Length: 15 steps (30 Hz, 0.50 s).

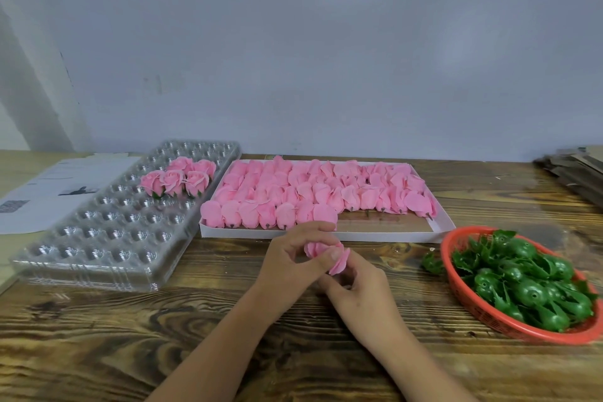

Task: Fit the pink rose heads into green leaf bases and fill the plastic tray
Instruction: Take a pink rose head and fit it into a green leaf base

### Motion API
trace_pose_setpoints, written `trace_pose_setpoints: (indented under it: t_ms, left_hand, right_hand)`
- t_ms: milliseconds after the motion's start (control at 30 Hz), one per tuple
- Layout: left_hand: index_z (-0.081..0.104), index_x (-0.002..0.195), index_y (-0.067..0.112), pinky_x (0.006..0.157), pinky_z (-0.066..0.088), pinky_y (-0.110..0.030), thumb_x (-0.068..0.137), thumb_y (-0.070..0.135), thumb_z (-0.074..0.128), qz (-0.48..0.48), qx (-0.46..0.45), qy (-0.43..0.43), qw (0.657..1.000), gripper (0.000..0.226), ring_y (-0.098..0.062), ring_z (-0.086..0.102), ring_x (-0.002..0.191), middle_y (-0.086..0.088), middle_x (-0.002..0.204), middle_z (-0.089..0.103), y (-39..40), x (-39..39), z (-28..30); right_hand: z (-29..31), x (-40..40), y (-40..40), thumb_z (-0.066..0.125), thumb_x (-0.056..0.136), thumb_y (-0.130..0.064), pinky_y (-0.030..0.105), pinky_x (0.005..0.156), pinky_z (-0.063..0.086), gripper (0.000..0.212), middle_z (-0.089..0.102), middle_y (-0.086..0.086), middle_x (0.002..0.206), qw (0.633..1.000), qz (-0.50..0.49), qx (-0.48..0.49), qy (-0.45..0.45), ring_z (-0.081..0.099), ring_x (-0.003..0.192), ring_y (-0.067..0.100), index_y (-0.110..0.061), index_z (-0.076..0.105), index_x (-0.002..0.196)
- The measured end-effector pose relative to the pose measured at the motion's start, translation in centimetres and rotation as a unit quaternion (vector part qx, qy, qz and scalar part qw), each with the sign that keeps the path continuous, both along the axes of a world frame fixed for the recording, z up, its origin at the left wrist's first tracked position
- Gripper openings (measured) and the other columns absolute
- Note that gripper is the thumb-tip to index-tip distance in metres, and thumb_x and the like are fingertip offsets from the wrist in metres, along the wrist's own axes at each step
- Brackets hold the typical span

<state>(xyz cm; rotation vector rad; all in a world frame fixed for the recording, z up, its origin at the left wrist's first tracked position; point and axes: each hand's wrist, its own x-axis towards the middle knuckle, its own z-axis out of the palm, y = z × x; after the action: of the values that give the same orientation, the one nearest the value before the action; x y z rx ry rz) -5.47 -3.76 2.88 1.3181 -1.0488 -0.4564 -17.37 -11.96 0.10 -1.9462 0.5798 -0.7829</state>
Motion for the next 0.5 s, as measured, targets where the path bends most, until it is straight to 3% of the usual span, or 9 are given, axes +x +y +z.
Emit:
trace_pose_setpoints:
  t_ms: [100, 267, 367, 500]
  left_hand:
    - [0.080, 0.090, 0.035, 0.102, 0.053, -0.039, 0.074, 0.044, 0.077, -0.009, -0.003, 0.004, 1.000, 0.020, -0.014, 0.065, 0.116, 0.011, 0.118, 0.073, 0.15, -0.15, 0.20]
    - [0.079, 0.088, 0.039, 0.096, 0.056, -0.039, 0.075, 0.042, 0.078, -0.015, -0.005, 0.005, 1.000, 0.014, -0.016, 0.067, 0.112, 0.010, 0.115, 0.073, 0.22, -0.18, 0.31]
    - [0.079, 0.086, 0.037, 0.087, 0.058, -0.030, 0.074, 0.040, 0.079, -0.020, -0.008, 0.024, 0.999, 0.013, -0.015, 0.070, 0.104, 0.008, 0.112, 0.073, 0.26, -0.23, 0.32]
    - [0.079, 0.092, 0.034, 0.076, 0.058, -0.022, 0.072, 0.039, 0.081, -0.032, 0.005, 0.053, 0.998, 0.020, -0.012, 0.072, 0.093, 0.005, 0.106, 0.075, 0.15, -0.25, 0.17]
  right_hand:
    - [-0.28, 0.00, -0.10, 0.073, 0.084, -0.027, 0.045, 0.078, 0.056, 0.027, 0.074, -0.001, 0.089, 1.000, 0.000, -0.001, 0.008, 0.069, 0.083, 0.019, -0.047, 0.065, 0.100]
    - [-0.53, 0.10, -0.19, 0.074, 0.082, -0.029, 0.043, 0.074, 0.056, 0.019, 0.073, -0.003, 0.085, 1.000, 0.000, 0.007, 0.016, 0.068, 0.078, 0.015, -0.037, 0.066, 0.097]
    - [-0.37, 0.04, -0.10, 0.075, 0.082, -0.028, 0.034, 0.067, 0.055, 0.017, 0.072, -0.007, 0.082, 1.000, 0.008, 0.004, 0.015, 0.065, 0.071, 0.010, -0.036, 0.066, 0.095]
    - [-0.11, -0.07, 0.01, 0.075, 0.084, -0.024, 0.036, 0.069, 0.055, 0.017, 0.072, -0.003, 0.082, 1.000, 0.008, 0.005, 0.020, 0.067, 0.073, 0.013, -0.033, 0.066, 0.094]
